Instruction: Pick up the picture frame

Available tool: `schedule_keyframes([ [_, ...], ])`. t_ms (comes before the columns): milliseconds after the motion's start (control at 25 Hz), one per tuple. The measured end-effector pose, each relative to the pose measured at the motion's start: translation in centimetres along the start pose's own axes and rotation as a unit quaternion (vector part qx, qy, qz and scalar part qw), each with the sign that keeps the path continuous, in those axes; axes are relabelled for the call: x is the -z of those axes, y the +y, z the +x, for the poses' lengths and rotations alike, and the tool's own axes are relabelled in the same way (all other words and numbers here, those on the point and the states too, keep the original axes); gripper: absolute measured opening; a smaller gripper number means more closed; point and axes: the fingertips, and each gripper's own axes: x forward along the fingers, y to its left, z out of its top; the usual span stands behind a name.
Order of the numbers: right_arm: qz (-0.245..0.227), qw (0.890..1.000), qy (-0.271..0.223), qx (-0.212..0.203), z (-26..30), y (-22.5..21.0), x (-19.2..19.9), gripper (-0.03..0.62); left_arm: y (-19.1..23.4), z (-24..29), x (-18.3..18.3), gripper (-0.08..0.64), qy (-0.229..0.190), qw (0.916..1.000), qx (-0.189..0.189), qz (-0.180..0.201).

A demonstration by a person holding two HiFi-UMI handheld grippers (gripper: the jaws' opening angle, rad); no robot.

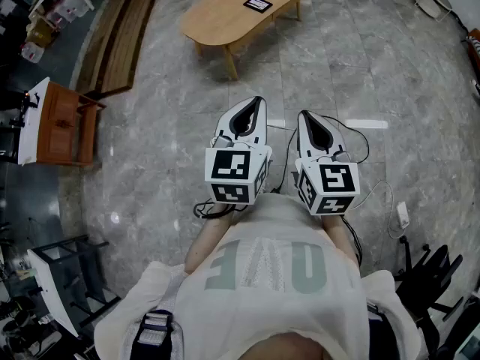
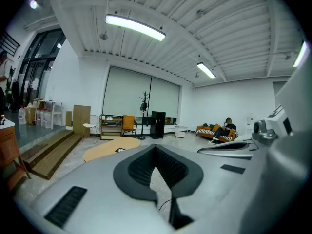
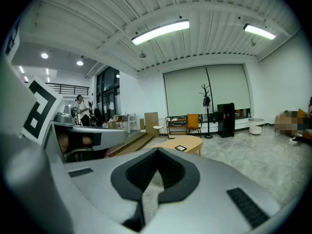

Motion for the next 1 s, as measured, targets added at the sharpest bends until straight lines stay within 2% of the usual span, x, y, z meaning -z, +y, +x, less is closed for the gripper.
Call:
schedule_keyframes([
  [360, 0.004, 1.000, -0.002, 0.008, 2.2, -0.4, -0.4, 0.005, 2.2, 1.4, -0.4, 0.009, -0.005, 1.0000, 0.001, -0.004],
  [640, -0.001, 1.000, -0.004, 0.010, 5.6, 1.2, -1.1, 0.005, 6.4, 2.6, -0.9, 0.009, -0.010, 0.9999, -0.002, -0.009],
  [760, 0.011, 1.000, -0.014, 0.014, 6.8, 1.9, -1.6, 0.005, 8.4, 2.9, -1.0, 0.009, -0.012, 0.9998, 0.001, -0.013],
  [1000, 0.028, 0.998, -0.029, 0.039, 8.0, 0.9, -2.1, 0.005, 11.3, 5.2, -0.5, 0.009, -0.008, 0.9994, 0.006, -0.033],
])
